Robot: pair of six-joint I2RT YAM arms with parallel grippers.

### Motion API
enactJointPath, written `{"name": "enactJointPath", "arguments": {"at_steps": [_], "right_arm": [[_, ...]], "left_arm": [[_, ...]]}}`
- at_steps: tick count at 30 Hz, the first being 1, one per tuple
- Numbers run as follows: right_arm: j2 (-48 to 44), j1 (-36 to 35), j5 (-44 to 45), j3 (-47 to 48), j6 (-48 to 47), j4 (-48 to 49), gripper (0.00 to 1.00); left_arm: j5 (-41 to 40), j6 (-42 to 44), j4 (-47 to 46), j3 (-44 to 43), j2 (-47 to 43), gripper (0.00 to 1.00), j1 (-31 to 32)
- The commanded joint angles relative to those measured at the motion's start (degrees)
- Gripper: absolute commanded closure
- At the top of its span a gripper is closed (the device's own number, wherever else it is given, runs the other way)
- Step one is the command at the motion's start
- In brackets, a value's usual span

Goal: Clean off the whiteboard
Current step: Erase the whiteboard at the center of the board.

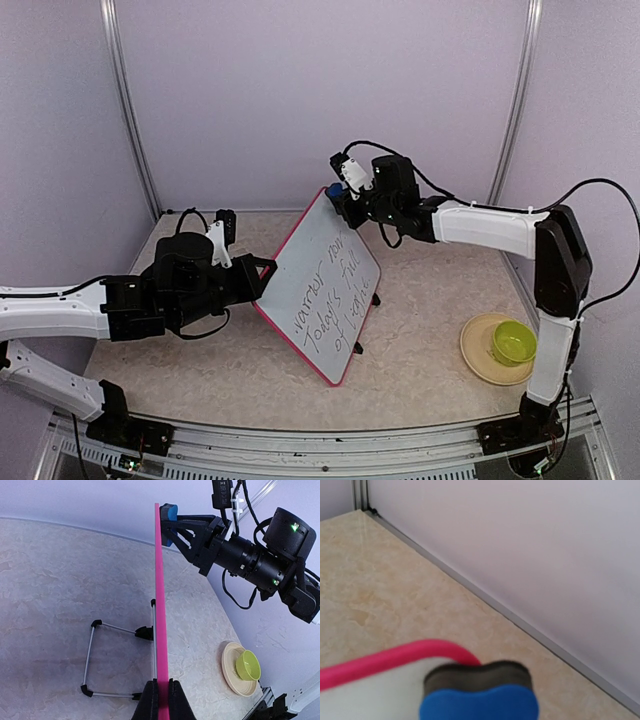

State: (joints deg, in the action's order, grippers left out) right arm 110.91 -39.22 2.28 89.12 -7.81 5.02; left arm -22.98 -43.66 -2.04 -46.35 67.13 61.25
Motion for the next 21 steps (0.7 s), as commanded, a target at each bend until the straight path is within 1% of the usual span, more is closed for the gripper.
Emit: {"name": "enactJointPath", "arguments": {"at_steps": [1, 4, 10, 21], "right_arm": [[1.9, 0.2, -2.9, 1.5, -1.0, 1.7, 1.00], [2.3, 0.1, -4.8, 1.5, -1.2, 0.8, 1.00], [1.3, -0.8, -5.8, -0.3, -1.3, 0.4, 1.00], [-0.3, -4.2, -3.5, -3.7, -3.3, -0.1, 1.00]], "left_arm": [[6.4, 2.2, 1.5, -1.2, 0.1, 1.00, 1.8], [6.5, 2.3, 1.5, -1.5, 0.5, 1.00, 1.8], [6.5, 2.5, 1.4, -1.9, 0.8, 1.00, 1.8], [6.6, 2.4, 1.2, -1.8, 0.9, 1.00, 1.7]]}}
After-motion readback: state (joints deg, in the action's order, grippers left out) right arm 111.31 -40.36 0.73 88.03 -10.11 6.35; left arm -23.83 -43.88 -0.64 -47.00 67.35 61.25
